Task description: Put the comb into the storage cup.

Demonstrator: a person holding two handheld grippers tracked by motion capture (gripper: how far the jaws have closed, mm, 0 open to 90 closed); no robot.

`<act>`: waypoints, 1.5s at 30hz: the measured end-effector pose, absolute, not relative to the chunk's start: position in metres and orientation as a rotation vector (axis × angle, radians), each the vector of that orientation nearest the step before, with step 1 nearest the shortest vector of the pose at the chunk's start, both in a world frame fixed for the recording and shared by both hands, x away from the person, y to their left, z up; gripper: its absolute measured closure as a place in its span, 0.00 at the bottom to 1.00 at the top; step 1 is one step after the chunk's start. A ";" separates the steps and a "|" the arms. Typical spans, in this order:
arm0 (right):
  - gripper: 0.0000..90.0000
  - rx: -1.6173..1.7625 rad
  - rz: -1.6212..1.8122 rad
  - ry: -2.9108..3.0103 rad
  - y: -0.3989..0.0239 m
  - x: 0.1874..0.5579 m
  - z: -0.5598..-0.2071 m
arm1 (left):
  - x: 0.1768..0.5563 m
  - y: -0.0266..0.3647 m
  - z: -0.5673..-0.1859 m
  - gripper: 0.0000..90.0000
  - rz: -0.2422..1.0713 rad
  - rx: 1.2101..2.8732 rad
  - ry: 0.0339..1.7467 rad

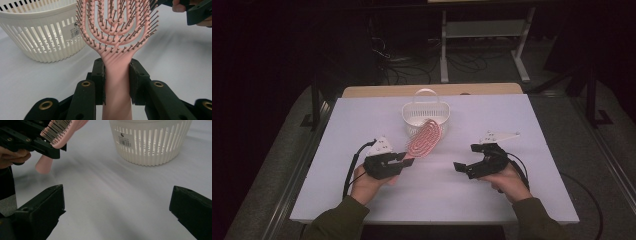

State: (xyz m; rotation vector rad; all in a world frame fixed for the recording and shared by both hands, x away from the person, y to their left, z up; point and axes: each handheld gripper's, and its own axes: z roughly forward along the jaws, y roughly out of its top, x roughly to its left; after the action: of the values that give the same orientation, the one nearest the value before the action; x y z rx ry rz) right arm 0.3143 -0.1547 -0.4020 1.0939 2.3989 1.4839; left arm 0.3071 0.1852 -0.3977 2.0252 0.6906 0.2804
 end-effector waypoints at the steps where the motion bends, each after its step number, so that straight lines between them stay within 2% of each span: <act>1: 0.00 1.096 1.488 2.399 -0.154 0.314 -0.401 | 0.307 0.185 -0.398 0.78 0.281 2.025 0.693; 45: 0.01 1.029 1.656 2.386 -0.118 0.336 -0.385 | 0.302 0.168 -0.408 0.78 0.302 2.079 0.639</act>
State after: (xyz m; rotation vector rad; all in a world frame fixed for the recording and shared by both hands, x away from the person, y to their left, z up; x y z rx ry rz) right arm 0.3359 -0.1180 -0.3851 1.0289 2.3860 1.6561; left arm 0.3021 0.1680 -0.4076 2.0787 0.6387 0.3024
